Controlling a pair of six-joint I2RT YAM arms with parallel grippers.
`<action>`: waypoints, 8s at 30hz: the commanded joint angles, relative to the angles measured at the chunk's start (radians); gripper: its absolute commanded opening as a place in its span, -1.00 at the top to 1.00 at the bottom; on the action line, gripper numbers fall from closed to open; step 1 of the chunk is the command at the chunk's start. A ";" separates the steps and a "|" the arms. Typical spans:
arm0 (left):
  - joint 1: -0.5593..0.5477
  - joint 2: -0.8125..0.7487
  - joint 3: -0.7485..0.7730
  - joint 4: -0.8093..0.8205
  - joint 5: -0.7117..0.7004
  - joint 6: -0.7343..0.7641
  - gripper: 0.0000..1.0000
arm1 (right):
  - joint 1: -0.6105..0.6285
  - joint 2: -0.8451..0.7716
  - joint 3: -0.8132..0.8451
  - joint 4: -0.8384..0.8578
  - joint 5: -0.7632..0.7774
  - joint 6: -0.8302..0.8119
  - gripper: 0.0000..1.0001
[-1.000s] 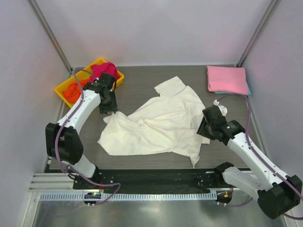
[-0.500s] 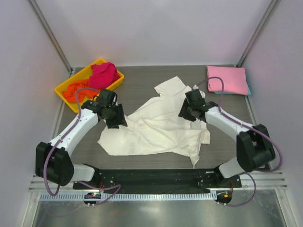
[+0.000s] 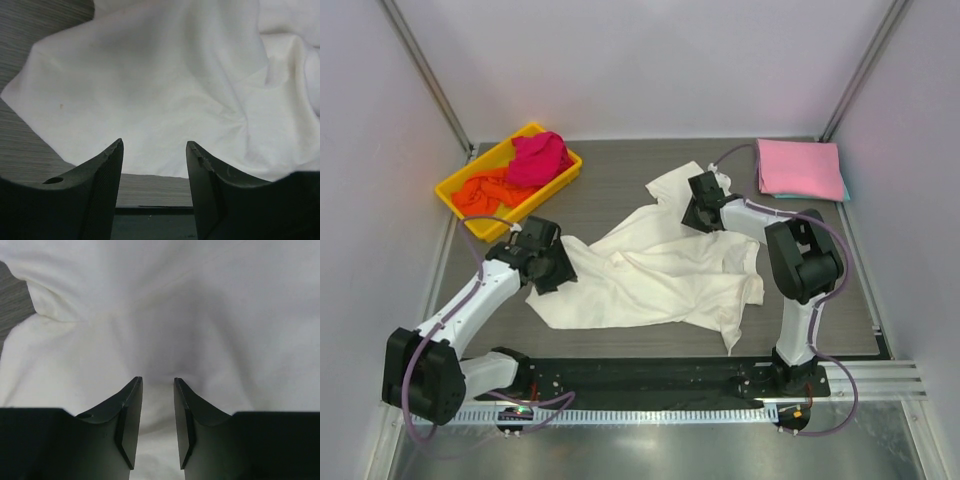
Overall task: Fold and stack the t-shirts
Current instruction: Flatten the tshirt out
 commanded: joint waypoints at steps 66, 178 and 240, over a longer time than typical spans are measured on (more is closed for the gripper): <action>-0.009 0.476 0.527 -0.104 -0.369 0.178 0.22 | -0.181 -0.361 -0.123 -0.050 -0.104 -0.028 0.21; 0.462 0.103 -0.174 0.405 0.308 -0.177 0.11 | 0.684 0.154 0.282 0.265 -0.038 -0.232 0.98; 0.413 -0.125 -0.409 0.477 0.183 -0.305 0.01 | 0.687 0.186 0.161 0.427 -0.156 0.132 0.98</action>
